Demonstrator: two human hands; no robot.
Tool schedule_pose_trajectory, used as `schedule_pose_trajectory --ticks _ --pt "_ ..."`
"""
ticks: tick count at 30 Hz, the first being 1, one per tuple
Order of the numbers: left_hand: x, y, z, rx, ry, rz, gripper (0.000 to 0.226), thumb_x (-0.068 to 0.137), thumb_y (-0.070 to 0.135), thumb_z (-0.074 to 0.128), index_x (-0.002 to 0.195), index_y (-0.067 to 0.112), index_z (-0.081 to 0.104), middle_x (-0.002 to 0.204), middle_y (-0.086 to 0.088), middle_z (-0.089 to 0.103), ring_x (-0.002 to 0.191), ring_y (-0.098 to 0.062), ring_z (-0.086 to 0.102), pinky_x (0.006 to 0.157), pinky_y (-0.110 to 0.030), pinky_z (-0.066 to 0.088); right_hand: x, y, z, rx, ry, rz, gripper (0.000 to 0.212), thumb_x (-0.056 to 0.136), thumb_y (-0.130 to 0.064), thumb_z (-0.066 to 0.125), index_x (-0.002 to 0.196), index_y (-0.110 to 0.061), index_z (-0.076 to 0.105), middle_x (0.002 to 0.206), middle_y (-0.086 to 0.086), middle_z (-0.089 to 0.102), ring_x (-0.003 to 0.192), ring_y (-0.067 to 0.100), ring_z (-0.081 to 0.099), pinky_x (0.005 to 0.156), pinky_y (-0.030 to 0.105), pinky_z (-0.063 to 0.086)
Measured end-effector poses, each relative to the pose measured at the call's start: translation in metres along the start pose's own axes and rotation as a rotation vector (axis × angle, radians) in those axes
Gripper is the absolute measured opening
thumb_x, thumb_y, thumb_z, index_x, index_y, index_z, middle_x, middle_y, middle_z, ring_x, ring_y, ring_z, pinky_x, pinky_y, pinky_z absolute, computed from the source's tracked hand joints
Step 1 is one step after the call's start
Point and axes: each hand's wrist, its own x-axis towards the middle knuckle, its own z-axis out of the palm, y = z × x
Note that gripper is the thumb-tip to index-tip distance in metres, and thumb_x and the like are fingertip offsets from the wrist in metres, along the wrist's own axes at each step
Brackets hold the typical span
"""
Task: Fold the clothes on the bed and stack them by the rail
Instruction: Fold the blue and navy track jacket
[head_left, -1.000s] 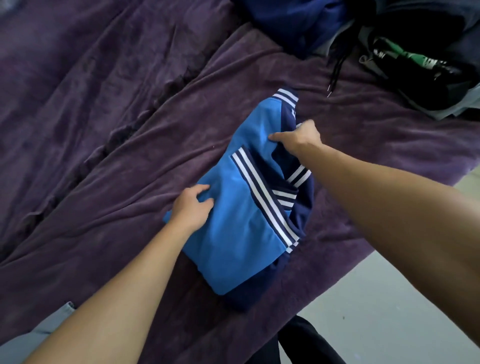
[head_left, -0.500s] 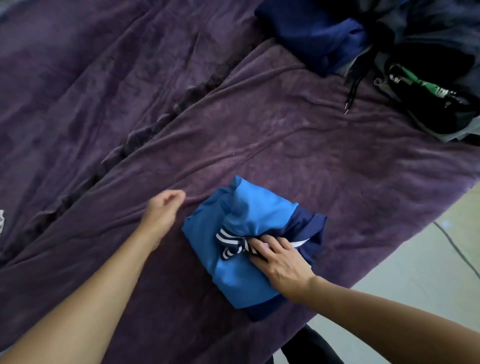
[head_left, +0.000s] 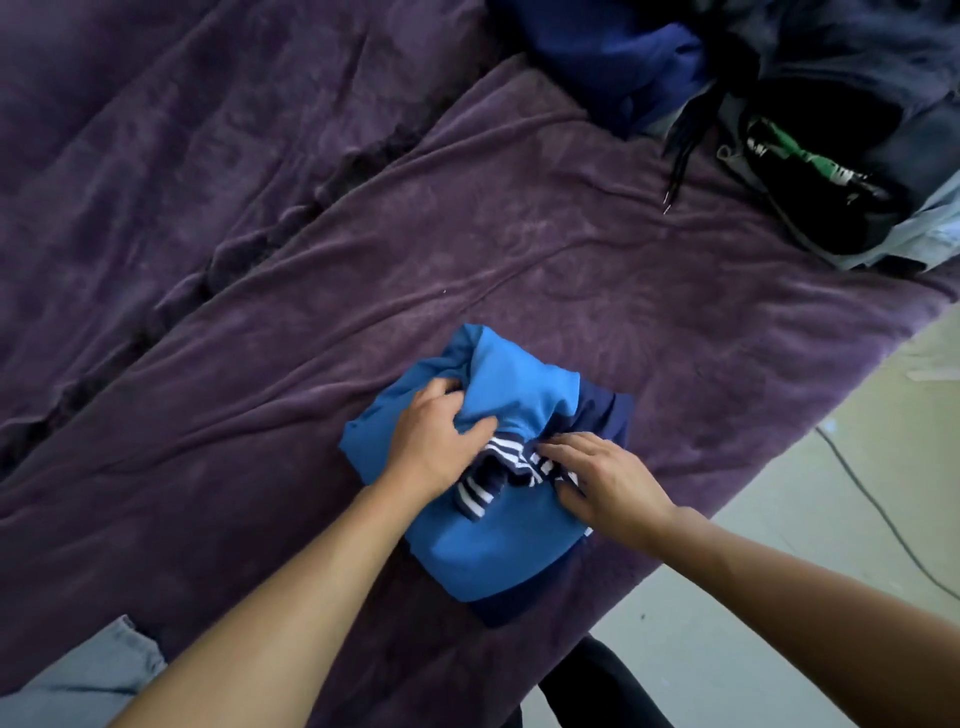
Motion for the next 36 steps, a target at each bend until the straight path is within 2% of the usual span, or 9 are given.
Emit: schedule_pose_trajectory --ticks 2,6,10,14,18,22,26,32,36 --pt "0.004 0.006 -0.023 -0.280 0.046 -0.086 0.010 0.082 0.010 0.066 0.090 0.005 0.065 0.087 -0.004 0.065 0.077 -0.013 0.055 0.072 -0.028 0.044 0.003 0.010 -0.006 -0.119 0.098 0.045 0.068 0.070 -0.031 0.072 0.134 -0.017 0.054 0.132 0.006 0.056 0.121 0.029 0.052 0.091 0.041 0.042" --pt "-0.005 0.004 -0.077 -0.725 -0.096 -0.148 0.018 0.075 -0.010 0.061 0.089 -0.002 0.053 0.073 -0.008 0.059 0.066 -0.017 0.055 0.061 -0.029 0.045 0.015 0.017 -0.034 -0.122 0.180 0.311 0.085 0.070 -0.024 0.069 0.147 -0.029 0.033 0.147 0.009 0.041 0.135 0.032 0.039 0.102 0.045 0.032" --pt "-0.021 -0.014 -0.107 -0.845 -0.194 -0.195 0.031 0.078 -0.016 0.057 0.092 0.012 0.058 0.082 -0.005 0.068 0.070 -0.014 0.065 0.059 -0.023 0.054 0.008 -0.003 -0.058 0.051 0.314 -0.031 0.058 0.074 -0.009 0.046 0.129 -0.019 0.061 0.118 0.001 0.066 0.097 0.027 0.064 0.076 0.031 0.053" --pt "-0.033 -0.057 -0.087 -0.319 0.047 -0.238 0.049 0.072 -0.013 0.070 0.111 0.013 0.055 0.102 -0.009 0.063 0.088 -0.019 0.063 0.071 -0.024 0.049 -0.035 -0.033 -0.032 -0.144 0.258 -0.321 0.036 0.087 -0.020 0.048 0.115 -0.025 0.070 0.138 0.003 0.055 0.113 0.026 0.060 0.077 0.031 0.050" --pt "-0.038 -0.081 -0.052 0.369 0.084 0.028 0.116 0.066 0.019 0.083 0.152 0.026 0.006 0.154 -0.010 0.021 0.138 -0.029 0.031 0.106 -0.046 0.037 -0.036 -0.047 0.003 0.028 -0.207 -0.113 0.035 0.092 -0.050 0.047 0.101 -0.028 0.073 0.143 -0.002 0.050 0.131 0.017 0.046 0.092 0.035 0.047" --pt "-0.006 -0.085 -0.059 0.722 -0.030 0.146 0.138 0.061 0.045 0.082 0.141 0.034 -0.030 0.160 -0.008 -0.011 0.147 -0.027 0.001 0.116 -0.048 0.015 0.005 -0.023 0.001 0.123 0.087 0.223 0.048 0.072 -0.066 0.063 0.098 -0.026 0.060 0.100 -0.008 0.062 0.097 0.017 0.057 0.078 0.031 0.044" --pt "0.019 -0.072 -0.058 0.887 -0.104 0.246 0.125 0.072 0.041 0.069 0.136 0.033 -0.038 0.157 -0.010 -0.023 0.146 -0.025 -0.017 0.119 -0.044 -0.001 0.044 -0.012 0.009 0.228 -0.201 0.341 0.114 0.061 -0.072 0.070 0.151 -0.029 0.014 0.154 -0.004 0.026 0.140 0.016 0.025 0.110 0.043 0.031" --pt "0.005 -0.073 -0.063 0.955 0.168 0.785 0.088 0.077 0.004 0.060 0.151 0.019 0.016 0.155 -0.024 0.017 0.144 -0.039 0.018 0.113 -0.056 0.023 0.010 -0.052 0.041 -0.042 0.142 0.139 0.072 0.088 -0.039 0.047 0.150 -0.012 0.024 0.157 0.014 0.022 0.144 0.030 0.024 0.107 0.053 0.036" --pt "-0.003 -0.087 -0.047 1.086 0.009 0.939 0.072 0.085 -0.004 0.022 0.152 0.020 0.016 0.154 -0.020 0.021 0.142 -0.037 0.022 0.112 -0.056 0.027 -0.008 -0.070 0.076 -0.109 0.132 0.179 0.085 0.090 -0.066 0.036 0.151 -0.010 0.019 0.158 0.019 0.015 0.147 0.034 0.010 0.113 0.057 0.020"
